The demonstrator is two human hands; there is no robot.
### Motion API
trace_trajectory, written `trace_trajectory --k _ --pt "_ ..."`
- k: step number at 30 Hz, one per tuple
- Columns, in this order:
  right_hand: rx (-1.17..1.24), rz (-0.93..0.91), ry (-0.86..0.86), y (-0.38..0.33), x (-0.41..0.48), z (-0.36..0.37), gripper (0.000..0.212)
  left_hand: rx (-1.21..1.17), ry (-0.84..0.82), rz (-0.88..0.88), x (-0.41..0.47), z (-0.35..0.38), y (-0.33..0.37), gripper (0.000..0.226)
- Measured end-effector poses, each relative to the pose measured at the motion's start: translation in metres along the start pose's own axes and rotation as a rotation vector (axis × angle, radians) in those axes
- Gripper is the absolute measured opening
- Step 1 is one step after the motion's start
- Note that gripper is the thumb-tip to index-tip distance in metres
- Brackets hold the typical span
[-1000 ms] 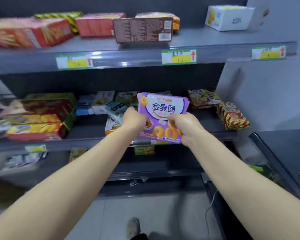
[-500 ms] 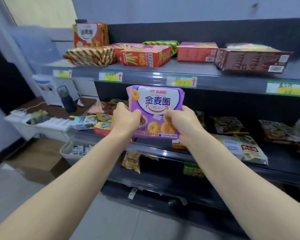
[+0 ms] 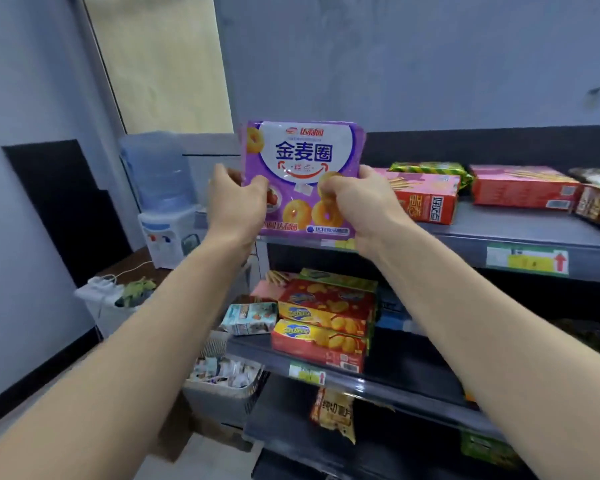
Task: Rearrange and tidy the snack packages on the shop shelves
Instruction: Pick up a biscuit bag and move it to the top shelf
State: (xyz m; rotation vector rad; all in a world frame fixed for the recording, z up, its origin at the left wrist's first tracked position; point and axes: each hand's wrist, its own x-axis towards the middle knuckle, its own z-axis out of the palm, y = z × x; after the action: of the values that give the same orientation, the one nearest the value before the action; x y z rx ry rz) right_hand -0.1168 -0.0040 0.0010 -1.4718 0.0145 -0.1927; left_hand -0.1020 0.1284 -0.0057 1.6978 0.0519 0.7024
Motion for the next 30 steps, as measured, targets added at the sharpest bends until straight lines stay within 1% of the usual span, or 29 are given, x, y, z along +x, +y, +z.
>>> trace_trajectory --k 4,8,13,17,22,26,30 --pt "-0.028 -0.07 -0.045 -0.018 0.037 0.028 0.032 0.008 0.06 0.055 0.049 -0.004 0.002 0.017" --pt "-0.05 -0.078 -0.126 -0.028 0.074 0.048 0.033 -0.023 0.106 0.059 0.087 -0.006 -0.005 0.015" --pt "-0.101 -0.101 -0.225 -0.03 0.116 0.077 0.032 0.022 0.172 0.071 0.134 -0.013 -0.02 0.009" --pt "-0.076 -0.057 -0.236 -0.026 0.145 0.101 0.028 0.041 0.195 0.055 0.173 -0.015 -0.04 0.01" --pt "-0.08 -0.023 -0.182 -0.016 0.181 0.132 0.026 0.017 0.157 0.065 0.223 -0.013 -0.069 0.011" --pt "-0.112 0.052 -0.164 -0.007 0.208 0.161 0.024 0.022 0.116 0.075 0.264 -0.021 -0.091 0.012" --pt "-0.155 0.114 -0.122 0.008 0.227 0.177 0.016 0.088 0.018 0.041 0.287 -0.017 -0.118 0.013"
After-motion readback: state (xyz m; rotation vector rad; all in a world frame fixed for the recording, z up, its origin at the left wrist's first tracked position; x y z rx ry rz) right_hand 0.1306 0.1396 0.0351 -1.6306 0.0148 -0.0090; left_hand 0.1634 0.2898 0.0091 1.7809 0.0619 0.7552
